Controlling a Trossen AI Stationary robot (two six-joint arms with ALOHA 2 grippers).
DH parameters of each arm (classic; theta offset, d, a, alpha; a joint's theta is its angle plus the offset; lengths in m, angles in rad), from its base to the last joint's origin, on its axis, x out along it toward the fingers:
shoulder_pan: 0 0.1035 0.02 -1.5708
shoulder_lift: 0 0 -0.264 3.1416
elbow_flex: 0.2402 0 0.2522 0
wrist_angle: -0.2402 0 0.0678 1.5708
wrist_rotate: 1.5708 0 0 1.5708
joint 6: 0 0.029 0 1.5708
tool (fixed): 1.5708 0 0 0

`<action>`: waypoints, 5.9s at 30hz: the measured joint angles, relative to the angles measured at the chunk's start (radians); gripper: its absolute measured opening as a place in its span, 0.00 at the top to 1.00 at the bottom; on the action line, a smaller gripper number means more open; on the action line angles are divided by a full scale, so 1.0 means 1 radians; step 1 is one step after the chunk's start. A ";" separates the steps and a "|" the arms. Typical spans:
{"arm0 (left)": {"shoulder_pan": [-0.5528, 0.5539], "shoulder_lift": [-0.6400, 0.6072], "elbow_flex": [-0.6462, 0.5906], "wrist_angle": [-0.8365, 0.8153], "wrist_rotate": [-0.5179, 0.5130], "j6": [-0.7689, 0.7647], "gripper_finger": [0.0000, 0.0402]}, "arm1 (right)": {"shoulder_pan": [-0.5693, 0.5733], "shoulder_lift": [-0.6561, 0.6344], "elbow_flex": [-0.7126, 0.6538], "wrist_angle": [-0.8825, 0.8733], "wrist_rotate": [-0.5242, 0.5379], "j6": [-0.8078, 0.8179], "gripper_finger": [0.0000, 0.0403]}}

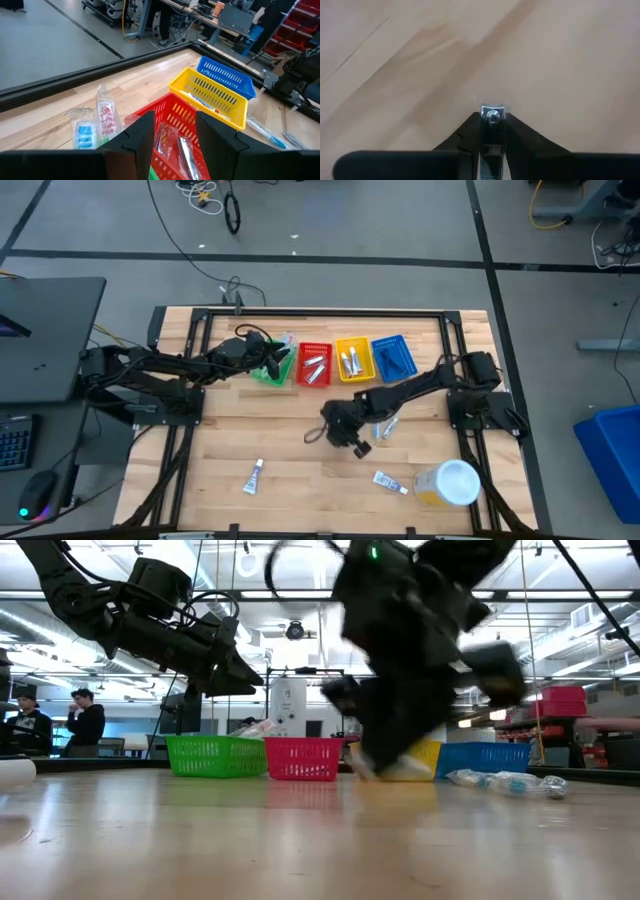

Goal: Pick & Place Travel size toiletries
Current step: Put the silver nail cutter into the red bin, then put the white toothpaste into the yellow bin, then put the light blue toothbrush into the green bin

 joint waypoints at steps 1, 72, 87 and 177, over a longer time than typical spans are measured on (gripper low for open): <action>0.000 0.000 0.000 0.000 0.000 0.000 0.63 | -0.006 -0.021 0.006 0.012 0.027 0.001 0.83; 0.000 0.000 0.000 0.024 0.060 -0.045 0.70 | 0.067 -0.234 0.060 -0.347 0.042 0.951 0.38; 0.000 0.000 0.000 0.022 0.069 -0.059 0.70 | 0.286 -0.115 0.072 -0.455 -0.115 1.347 0.44; 0.000 0.000 0.000 0.061 -0.004 -0.002 0.70 | -0.451 -0.190 -0.095 -0.091 0.512 0.768 0.44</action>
